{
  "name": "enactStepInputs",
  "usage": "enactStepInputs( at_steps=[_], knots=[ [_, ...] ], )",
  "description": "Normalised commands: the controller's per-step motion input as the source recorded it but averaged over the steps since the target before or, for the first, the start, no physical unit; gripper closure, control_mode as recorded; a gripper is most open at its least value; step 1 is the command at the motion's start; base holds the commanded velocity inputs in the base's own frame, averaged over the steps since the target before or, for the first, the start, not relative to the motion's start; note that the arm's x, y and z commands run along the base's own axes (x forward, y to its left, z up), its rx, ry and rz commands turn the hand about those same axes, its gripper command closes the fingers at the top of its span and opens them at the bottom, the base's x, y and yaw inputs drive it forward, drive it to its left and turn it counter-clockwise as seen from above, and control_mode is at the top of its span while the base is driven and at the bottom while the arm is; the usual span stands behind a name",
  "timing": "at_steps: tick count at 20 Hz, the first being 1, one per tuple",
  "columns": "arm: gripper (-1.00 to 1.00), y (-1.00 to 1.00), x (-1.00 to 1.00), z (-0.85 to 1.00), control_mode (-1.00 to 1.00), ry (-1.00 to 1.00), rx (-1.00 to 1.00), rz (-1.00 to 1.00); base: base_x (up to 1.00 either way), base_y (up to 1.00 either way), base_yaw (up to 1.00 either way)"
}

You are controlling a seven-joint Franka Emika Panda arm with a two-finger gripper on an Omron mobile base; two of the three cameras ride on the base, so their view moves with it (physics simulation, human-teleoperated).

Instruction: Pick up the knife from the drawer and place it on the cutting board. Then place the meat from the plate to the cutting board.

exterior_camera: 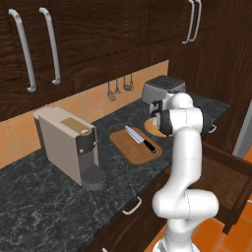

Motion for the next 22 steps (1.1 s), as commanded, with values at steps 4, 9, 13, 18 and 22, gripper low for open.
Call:
enactStepInputs(
  at_steps=[4,9,13,18,22],
  knots=[
    [-1.00,0.02,0.00,-0.22,-1.00,0.00,0.00,0.00,0.00,0.00,0.00],
    [1.00,0.01,0.00,-0.06,-1.00,0.00,0.00,0.00,0.00,0.00,0.00],
    [1.00,0.01,0.00,0.02,-1.00,-0.04,0.00,0.00,0.00,0.00,0.00],
    [1.00,0.16,-0.05,0.12,-1.00,-0.12,-0.03,0.00,0.00,0.00,0.00],
    [1.00,0.39,-0.42,0.12,-1.00,-0.16,-0.03,0.03,0.00,0.00,0.00]
  ],
)
